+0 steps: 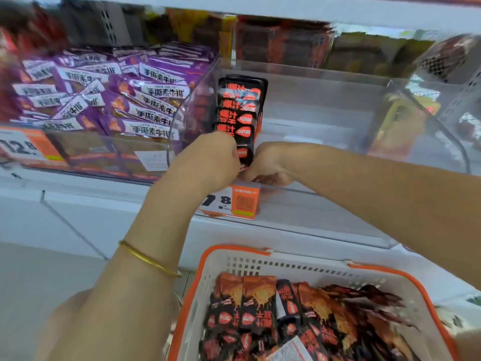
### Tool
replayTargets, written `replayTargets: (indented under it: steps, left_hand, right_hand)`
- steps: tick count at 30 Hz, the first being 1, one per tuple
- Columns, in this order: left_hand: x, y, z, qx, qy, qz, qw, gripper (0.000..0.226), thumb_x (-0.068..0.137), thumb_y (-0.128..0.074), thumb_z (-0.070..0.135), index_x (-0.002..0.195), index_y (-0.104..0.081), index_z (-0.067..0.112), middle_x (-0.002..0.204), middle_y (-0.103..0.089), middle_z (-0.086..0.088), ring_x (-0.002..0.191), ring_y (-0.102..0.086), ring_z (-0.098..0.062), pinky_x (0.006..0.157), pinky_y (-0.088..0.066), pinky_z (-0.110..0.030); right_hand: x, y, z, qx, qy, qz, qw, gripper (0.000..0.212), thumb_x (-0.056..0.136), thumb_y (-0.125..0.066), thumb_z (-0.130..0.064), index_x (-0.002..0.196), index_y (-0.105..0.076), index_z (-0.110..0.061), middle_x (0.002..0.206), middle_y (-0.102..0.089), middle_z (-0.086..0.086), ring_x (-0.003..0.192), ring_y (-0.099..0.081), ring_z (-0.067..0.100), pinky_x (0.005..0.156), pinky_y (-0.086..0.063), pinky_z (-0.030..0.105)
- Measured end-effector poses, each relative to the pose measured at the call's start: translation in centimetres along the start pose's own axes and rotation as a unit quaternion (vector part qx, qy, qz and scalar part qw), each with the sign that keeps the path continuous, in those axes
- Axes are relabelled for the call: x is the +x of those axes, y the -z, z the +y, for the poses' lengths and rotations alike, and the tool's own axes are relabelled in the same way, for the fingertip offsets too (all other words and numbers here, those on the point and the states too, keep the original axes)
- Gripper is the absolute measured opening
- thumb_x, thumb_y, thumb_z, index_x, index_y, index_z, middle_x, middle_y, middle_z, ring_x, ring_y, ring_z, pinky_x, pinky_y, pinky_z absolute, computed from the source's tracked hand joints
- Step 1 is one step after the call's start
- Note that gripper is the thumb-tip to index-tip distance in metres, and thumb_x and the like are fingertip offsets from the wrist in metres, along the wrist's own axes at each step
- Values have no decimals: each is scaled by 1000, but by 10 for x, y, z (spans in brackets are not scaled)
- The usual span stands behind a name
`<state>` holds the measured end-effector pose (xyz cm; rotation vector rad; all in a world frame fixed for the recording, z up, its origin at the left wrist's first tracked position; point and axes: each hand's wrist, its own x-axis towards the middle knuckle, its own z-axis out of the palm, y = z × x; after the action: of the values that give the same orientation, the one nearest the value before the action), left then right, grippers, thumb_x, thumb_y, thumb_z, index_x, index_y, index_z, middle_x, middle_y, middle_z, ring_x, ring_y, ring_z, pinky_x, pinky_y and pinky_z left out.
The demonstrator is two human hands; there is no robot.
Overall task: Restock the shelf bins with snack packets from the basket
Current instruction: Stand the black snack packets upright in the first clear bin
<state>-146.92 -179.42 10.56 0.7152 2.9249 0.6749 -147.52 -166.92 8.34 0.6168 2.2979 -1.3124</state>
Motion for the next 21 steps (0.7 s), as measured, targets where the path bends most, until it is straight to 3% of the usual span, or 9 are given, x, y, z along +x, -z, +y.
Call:
replayTargets:
  steps: [2, 3, 8, 12, 14, 17, 18, 20, 21]
  left_hand:
    - [3, 0, 1, 6, 18, -40, 999, 21, 91, -48, 10, 98, -66, 4, 102, -63, -14, 90, -58, -29, 63, -43, -29]
    - [4, 0, 1, 2, 24, -52, 998, 21, 92, -47, 10, 99, -66, 4, 103, -63, -14, 91, -58, -29, 65, -44, -29]
    - [4, 3, 2, -15, 31, -88, 996, 24, 94, -44, 12, 100, -65, 3, 104, -63, -13, 93, -59, -28, 75, -48, -32]
    - [7, 8, 2, 15, 11, -137, 990, 26, 95, -44, 11, 71, -52, 7, 71, -49, -8, 60, -44, -18, 51, -33, -27]
    - [12, 11, 4, 32, 2, -174, 984, 35, 96, -44, 13, 61, -43, 9, 61, -41, -6, 54, -36, -17, 50, -29, -27]
    - [22, 12, 7, 69, -7, -199, 977, 37, 96, -43, 15, 59, -37, 12, 61, -37, -5, 54, -33, -17, 50, -26, -27]
    - [26, 11, 8, 81, -9, -205, 975, 37, 96, -43, 15, 59, -38, 11, 62, -37, -6, 55, -33, -17, 50, -26, -27]
    - [30, 10, 12, 105, -10, -225, 969, 32, 96, -41, 15, 66, -47, 3, 69, -46, -16, 57, -39, -19, 50, -27, -27]
    - [32, 9, 13, 118, -11, -233, 965, 27, 95, -40, 14, 79, -51, -5, 82, -51, -17, 65, -48, -23, 53, -31, -30]
  right_hand:
    - [1, -1, 0, 23, -3, 5, 1000, 16, 82, -64, 7, 80, -53, -4, 82, -58, 13, 79, -58, 26, 78, -51, 37]
    - [1, -1, 1, 28, -12, -2, 1000, 15, 82, -65, 7, 80, -53, -4, 81, -59, 13, 78, -59, 26, 80, -50, 39]
    - [3, -2, -2, 34, -33, 20, 999, 20, 84, -64, 3, 73, -49, -5, 72, -52, 9, 60, -48, 18, 68, -48, 33]
    - [18, 1, -11, 90, -3, 81, 993, 23, 83, -67, 3, 73, -47, -4, 71, -47, 9, 62, -44, 17, 70, -52, 36]
    - [23, 1, -15, 105, 9, 104, 989, 24, 80, -69, 4, 70, -48, -2, 68, -48, 11, 63, -47, 20, 69, -53, 37]
    - [30, 2, -16, 120, 32, 133, 983, 28, 78, -70, 7, 67, -47, -3, 66, -49, 12, 70, -53, 26, 70, -58, 38]
    - [31, 2, -16, 115, 44, 150, 981, 31, 79, -69, 6, 65, -44, -5, 64, -48, 11, 65, -52, 24, 63, -58, 32]
    - [34, 2, -15, 70, 74, 203, 974, 34, 79, -70, -2, 69, -38, -9, 66, -45, 5, 61, -48, 18, 49, -47, 23]
    - [36, 3, -15, 55, 102, 230, 966, 33, 78, -71, -7, 75, -38, -10, 70, -45, 3, 68, -47, 18, 53, -42, 25]
